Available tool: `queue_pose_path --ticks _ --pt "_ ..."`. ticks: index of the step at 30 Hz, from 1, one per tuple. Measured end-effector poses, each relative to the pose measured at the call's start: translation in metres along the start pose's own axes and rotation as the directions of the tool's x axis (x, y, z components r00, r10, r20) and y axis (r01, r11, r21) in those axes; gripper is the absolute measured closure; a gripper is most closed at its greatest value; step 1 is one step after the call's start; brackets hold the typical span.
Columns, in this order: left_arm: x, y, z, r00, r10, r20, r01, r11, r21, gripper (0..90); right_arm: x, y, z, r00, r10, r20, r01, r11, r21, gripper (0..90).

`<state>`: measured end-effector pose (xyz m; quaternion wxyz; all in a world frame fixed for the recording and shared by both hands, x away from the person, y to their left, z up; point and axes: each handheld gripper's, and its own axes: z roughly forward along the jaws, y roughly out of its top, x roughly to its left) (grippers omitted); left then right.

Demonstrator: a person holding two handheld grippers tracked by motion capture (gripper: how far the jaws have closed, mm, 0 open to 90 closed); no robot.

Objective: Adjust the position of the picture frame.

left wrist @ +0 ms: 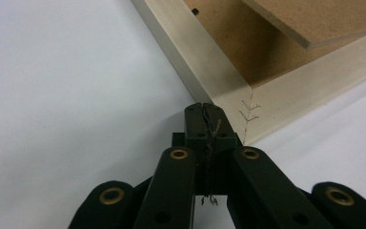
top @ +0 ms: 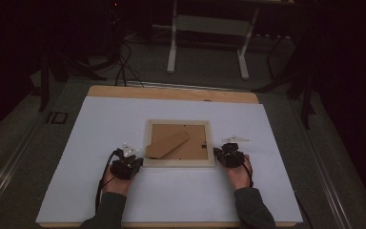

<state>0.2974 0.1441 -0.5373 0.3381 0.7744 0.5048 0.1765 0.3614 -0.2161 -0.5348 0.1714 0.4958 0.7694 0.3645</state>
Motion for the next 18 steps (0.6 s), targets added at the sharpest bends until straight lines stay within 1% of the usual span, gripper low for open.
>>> queue_pose_path --ticks 2,4,9,13,15,17,18 --pt "0.0001 0.0001 0.0 1.0 0.001 0.001 -0.001 1.0 0.001 90.0 -0.0003 0.0 0.0002 1.0 0.002 -0.003 -0.002 1.0 -0.001 90.0" --pt "0.001 0.0001 -0.0002 1.0 -0.007 0.004 0.007 1.0 0.003 90.0 -0.0013 -0.0002 0.0013 0.9999 0.005 -0.013 -0.005 1.0 -0.009 90.0" --pt "0.0014 0.0 -0.0013 1.0 -0.009 0.003 0.009 0.9999 0.009 90.0 -0.0012 0.0007 0.0033 0.9998 0.012 -0.016 -0.012 1.0 -0.015 90.0" --pt "0.0028 0.0004 -0.0012 0.9999 -0.007 0.013 0.007 0.9999 0.01 90.0 -0.002 0.0008 0.0035 0.9998 0.0 -0.021 0.0 1.0 -0.015 90.0" --pt "0.0048 0.0006 -0.0015 0.9996 -0.007 0.026 0.007 0.9999 0.011 90.0 -0.0025 -0.0002 0.0029 0.9994 -0.022 -0.026 0.021 1.0 -0.015 90.0" --pt "0.005 0.0009 -0.0023 0.9995 -0.014 0.029 0.014 0.9999 0.0 89.0 -0.0025 -0.0005 0.0028 0.9993 -0.029 -0.025 0.029 1.0 -0.013 90.0" --pt "0.0055 0.0012 -0.0028 0.9995 -0.011 0.031 0.011 0.9999 -0.002 88.2 -0.0021 -0.0005 0.0027 0.9992 -0.034 -0.022 0.034 0.999 -0.011 90.0"
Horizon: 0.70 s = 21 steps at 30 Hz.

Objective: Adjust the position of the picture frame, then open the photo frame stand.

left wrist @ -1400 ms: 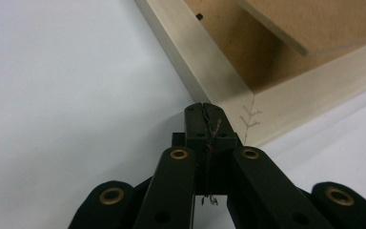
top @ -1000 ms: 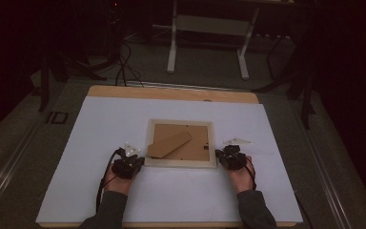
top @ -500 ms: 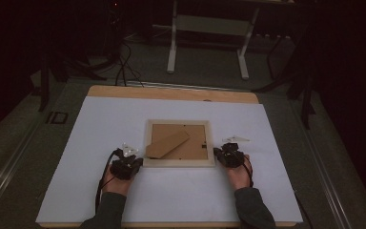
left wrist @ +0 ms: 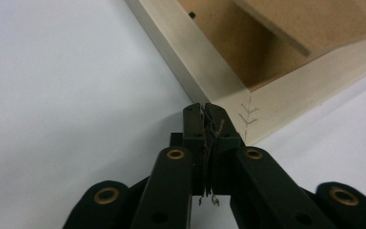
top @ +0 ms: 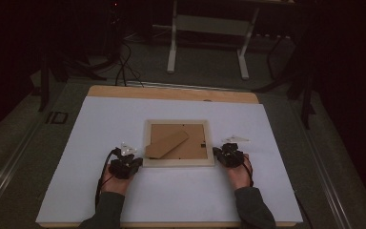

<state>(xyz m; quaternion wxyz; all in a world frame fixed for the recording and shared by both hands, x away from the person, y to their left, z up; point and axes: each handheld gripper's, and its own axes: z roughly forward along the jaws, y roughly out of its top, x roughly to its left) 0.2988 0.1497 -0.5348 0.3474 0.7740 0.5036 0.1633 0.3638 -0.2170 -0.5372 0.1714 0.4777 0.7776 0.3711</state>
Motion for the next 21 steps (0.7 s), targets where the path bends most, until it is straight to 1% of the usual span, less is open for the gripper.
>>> queue_pose_path --ticks 4,8,10,16,20,21 --pt "0.0007 0.0002 -0.0006 1.0 -0.005 -0.004 0.005 0.9999 -0.01 84.9 0.0014 -0.0004 -0.0011 0.9998 -0.019 0.009 0.019 1.0 0.003 89.4" --pt "0.0007 0.0004 -0.0008 0.9999 -0.006 -0.01 0.006 0.9998 -0.016 82.1 0.0012 -0.0005 -0.0026 0.9995 -0.029 0.008 0.029 1.0 -0.001 87.7" --pt "0.0008 0.0005 -0.0013 0.9999 -0.008 -0.015 0.007 0.9997 -0.022 81.0 0.0004 -0.0004 -0.0042 0.9994 -0.035 -0.001 0.035 0.999 -0.009 87.0" --pt "0.0031 0.0009 -0.0026 0.9994 -0.016 -0.03 0.015 0.9993 -0.035 78.1 -0.0002 -0.0002 -0.0072 0.9992 -0.039 -0.004 0.039 0.999 -0.016 86.0" --pt "0.0052 0.0011 -0.0032 0.999 -0.029 -0.035 0.027 0.9988 -0.041 74.5 -0.0001 0.0004 -0.0091 0.9992 -0.039 -0.006 0.039 0.999 -0.021 84.8" --pt "0.006 0.0012 -0.0036 0.9987 -0.037 -0.036 0.035 0.9982 -0.049 74.5 -0.0001 0.0007 -0.01 0.9992 -0.039 -0.008 0.039 0.999 -0.024 84.4"
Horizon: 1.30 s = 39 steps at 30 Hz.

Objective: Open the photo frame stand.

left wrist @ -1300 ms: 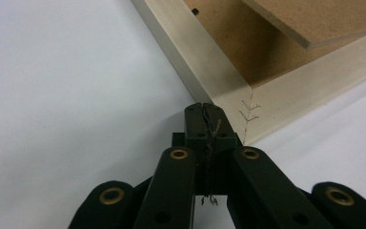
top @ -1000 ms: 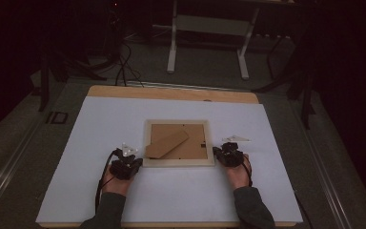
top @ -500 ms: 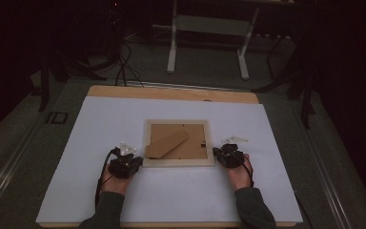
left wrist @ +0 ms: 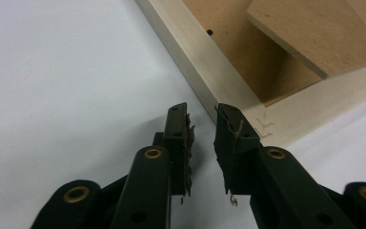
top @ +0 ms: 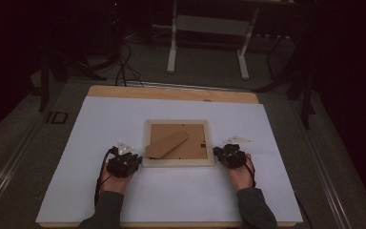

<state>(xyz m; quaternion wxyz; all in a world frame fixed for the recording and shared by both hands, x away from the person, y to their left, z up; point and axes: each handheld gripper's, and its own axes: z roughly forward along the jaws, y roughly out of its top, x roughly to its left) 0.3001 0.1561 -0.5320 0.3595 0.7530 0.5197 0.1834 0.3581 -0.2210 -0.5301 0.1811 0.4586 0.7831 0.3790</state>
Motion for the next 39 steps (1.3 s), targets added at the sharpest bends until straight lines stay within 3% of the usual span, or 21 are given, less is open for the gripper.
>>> queue_pose_path --ticks 5,10,15,22,26,36,39 --pt "0.002 0.003 -0.002 1.0 -0.007 -0.001 0.007 1.0 -0.005 63.5 0.002 0.001 -0.003 0.9999 -0.008 -0.013 0.007 1.0 -0.008 82.2" --pt "0.006 0.007 -0.01 0.9991 -0.04 -0.014 0.04 0.9983 -0.043 56.9 0.002 0.002 -0.008 0.9997 -0.005 -0.025 0.005 1.0 -0.015 80.2" --pt "0.011 0.015 -0.017 0.9982 -0.055 0.023 0.056 0.9967 -0.059 55.6 -0.003 0.0 -0.013 0.9994 0.015 -0.031 -0.015 1.0 -0.015 77.4" --pt "0.01 0.026 -0.026 0.9967 -0.026 0.077 0.032 0.9958 -0.086 58.6 -0.006 -0.001 -0.016 0.9983 0.027 -0.051 -0.027 1.0 -0.014 69.6" --pt "0.008 0.033 -0.027 0.9963 -0.005 0.085 0.013 0.9954 -0.094 57.8 -0.004 0.0 -0.017 0.9984 0.016 -0.054 -0.017 1.0 -0.02 65.2" --pt "-0.002 0.054 -0.025 0.9924 0.067 0.103 -0.057 0.9932 -0.102 48.1 -0.005 0.0 -0.017 0.9973 0.02 -0.071 -0.021 1.0 -0.02 58.6" --pt "-0.001 0.06 -0.019 0.9875 0.08 0.136 -0.069 0.994 -0.085 46.3 -0.005 0.0 -0.018 0.9968 0.009 -0.08 -0.011 1.0 -0.018 57.7"
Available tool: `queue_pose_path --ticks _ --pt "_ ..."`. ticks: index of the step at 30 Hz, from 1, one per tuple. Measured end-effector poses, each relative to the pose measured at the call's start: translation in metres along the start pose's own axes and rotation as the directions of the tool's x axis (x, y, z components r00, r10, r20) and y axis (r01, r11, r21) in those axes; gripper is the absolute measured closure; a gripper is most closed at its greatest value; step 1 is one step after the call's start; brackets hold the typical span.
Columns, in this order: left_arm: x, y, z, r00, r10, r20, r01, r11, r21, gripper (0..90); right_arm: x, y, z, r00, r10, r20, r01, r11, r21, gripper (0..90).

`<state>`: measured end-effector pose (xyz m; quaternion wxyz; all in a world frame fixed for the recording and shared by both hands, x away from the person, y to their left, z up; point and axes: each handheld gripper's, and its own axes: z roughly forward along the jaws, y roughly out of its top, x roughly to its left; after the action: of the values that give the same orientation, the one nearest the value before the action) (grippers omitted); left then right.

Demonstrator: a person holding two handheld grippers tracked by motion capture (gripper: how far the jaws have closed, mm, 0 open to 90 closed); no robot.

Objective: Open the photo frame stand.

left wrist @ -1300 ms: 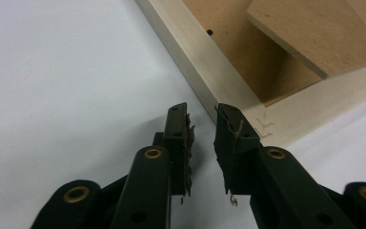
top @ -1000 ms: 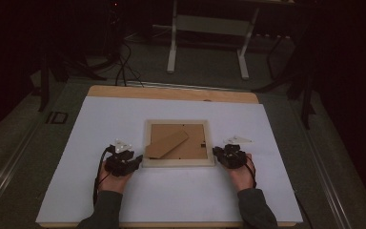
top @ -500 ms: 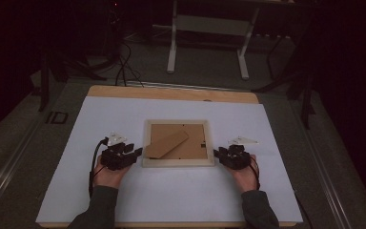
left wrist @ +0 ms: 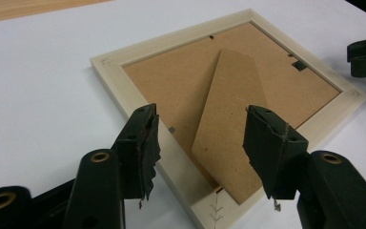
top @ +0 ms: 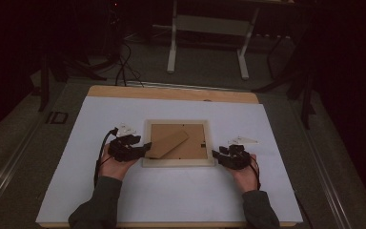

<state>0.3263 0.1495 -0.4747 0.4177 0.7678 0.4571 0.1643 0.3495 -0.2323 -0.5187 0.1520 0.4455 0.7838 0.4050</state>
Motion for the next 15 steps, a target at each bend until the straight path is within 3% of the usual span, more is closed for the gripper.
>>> queue_pose_path --ticks 15 --pt "-0.008 0.012 0.023 0.9962 0.063 0.059 -0.066 0.9967 0.047 40.8 0.0 -0.003 0.002 0.9997 -0.017 -0.015 0.017 1.0 0.018 57.1"
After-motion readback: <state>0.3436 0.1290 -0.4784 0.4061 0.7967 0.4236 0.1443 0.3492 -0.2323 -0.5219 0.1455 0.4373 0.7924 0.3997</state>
